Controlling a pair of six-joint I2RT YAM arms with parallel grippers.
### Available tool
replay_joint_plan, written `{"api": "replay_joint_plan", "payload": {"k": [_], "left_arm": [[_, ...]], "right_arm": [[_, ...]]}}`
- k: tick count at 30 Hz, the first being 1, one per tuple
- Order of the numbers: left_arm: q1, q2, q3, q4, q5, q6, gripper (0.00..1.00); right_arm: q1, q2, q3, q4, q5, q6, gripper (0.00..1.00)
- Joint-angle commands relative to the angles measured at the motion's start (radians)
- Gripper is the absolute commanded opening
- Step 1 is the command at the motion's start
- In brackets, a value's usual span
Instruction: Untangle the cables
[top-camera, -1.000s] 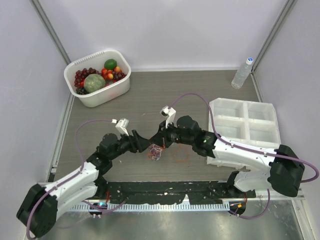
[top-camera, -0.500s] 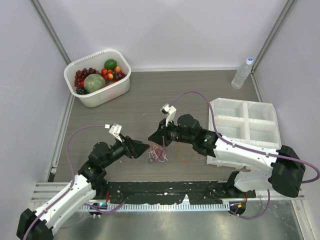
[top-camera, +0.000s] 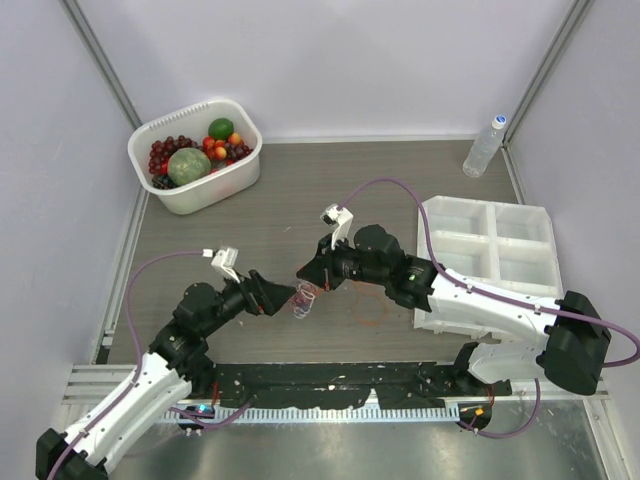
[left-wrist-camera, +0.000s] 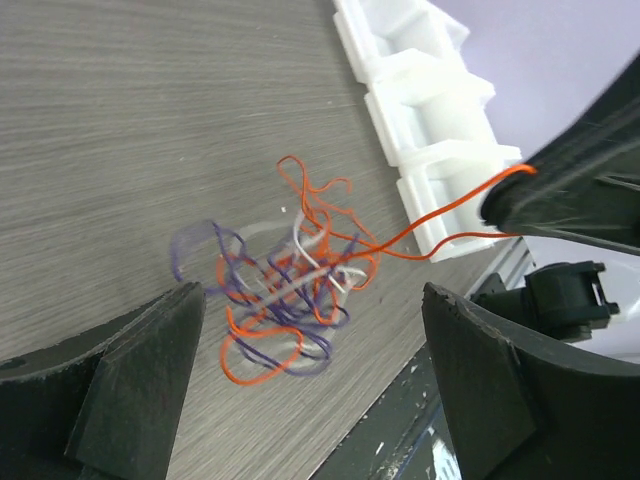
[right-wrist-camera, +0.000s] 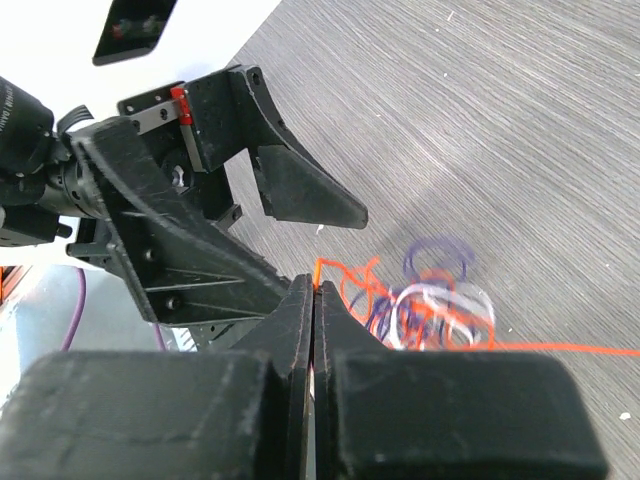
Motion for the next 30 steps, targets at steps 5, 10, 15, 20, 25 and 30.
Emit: {"api": "replay_joint_plan", "payload": {"k": [5, 10, 15, 20, 25, 30], "left_arm": [[-0.013, 0.132, 0.093, 0.149, 0.157, 0.093, 0.86], [-0.079, 0.181, 0.111, 0.188, 0.047, 0.180, 0.77], [-0.083, 0.248, 0.120, 0.248, -0.100, 0.164, 0.72], [-0.083, 0.396, 0.169, 0.197, -0.304, 0.096, 0.74], [-0.083, 0.552, 0.200, 0.221, -0.371, 0.049, 0.73], [-0.076, 0.635, 0.157, 0.269, -0.422, 0.000, 0.60]], "right_arm": [[-0.003, -0.006, 0.047, 0.075, -0.040, 0.023, 0.01], [-0.005, -0.006, 0.044, 0.087, -0.070, 0.046, 0.01], [-0.002, -0.006, 0.025, 0.121, -0.098, 0.074, 0.01], [-0.002, -0.005, 0.025, 0.156, -0.158, 0.101, 0.01], [0.004, -0.020, 0.054, 0.173, -0.227, 0.124, 0.01], [0.006, -0.074, 0.160, 0.086, -0.210, 0.094, 0.01]]}}
